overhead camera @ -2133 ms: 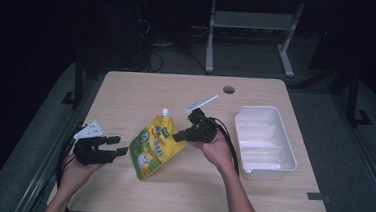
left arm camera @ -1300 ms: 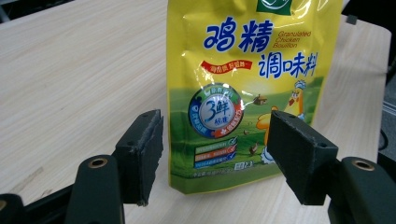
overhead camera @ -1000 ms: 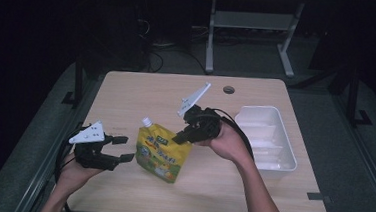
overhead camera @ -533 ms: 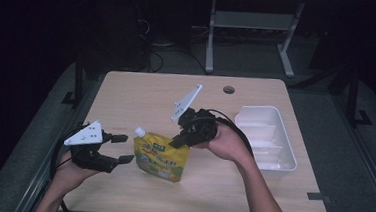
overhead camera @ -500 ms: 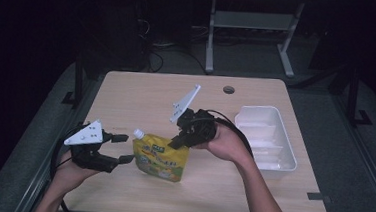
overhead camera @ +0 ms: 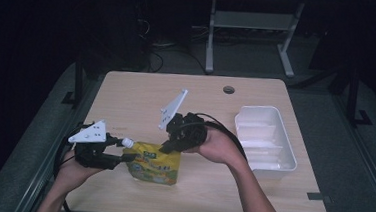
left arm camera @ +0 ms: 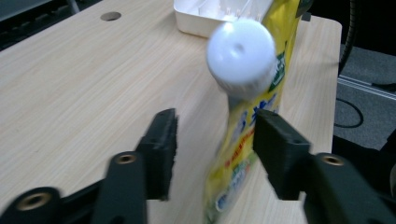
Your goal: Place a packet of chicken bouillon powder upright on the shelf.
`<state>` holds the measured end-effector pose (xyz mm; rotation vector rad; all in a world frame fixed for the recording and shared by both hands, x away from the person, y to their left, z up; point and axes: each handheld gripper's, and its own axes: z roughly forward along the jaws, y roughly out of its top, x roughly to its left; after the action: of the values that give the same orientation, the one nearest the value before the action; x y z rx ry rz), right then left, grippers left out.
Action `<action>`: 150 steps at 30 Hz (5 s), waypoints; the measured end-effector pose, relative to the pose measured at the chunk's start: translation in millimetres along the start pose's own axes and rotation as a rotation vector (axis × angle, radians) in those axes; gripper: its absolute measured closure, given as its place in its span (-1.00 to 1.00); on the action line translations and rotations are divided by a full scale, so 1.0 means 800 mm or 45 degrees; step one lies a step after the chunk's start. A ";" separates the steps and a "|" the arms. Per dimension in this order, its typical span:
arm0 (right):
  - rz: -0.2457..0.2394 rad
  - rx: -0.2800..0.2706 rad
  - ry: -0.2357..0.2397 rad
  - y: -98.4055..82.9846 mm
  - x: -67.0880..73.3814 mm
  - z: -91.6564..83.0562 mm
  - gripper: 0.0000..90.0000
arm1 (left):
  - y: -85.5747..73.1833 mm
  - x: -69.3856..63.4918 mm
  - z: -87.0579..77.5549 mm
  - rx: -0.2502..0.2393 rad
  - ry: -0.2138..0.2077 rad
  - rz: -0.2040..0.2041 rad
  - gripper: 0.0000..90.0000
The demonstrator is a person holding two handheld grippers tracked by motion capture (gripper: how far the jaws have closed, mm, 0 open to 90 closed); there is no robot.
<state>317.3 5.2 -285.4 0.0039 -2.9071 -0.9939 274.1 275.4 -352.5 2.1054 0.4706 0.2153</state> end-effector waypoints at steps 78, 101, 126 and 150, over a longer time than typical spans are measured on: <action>0.226 -0.405 -0.047 -0.078 -0.007 0.035 1.00 | -0.011 -0.001 -0.017 0.003 0.003 0.068 0.49; 0.233 -0.417 -0.136 -0.085 -0.012 -0.036 1.00 | -0.022 0.002 -0.008 0.053 0.004 0.040 0.20; 0.278 -0.433 -0.276 -0.115 -0.007 -0.126 0.99 | -0.026 0.001 0.003 0.083 -0.015 0.027 0.02; 0.362 -0.458 -0.363 -0.167 -0.003 -0.183 0.99 | -0.025 -0.001 0.007 0.093 -0.023 0.023 -0.13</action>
<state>327.1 -189.8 -252.3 -0.5964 -2.7956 -1.5457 270.3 280.6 -372.4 2.1819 0.4549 0.1916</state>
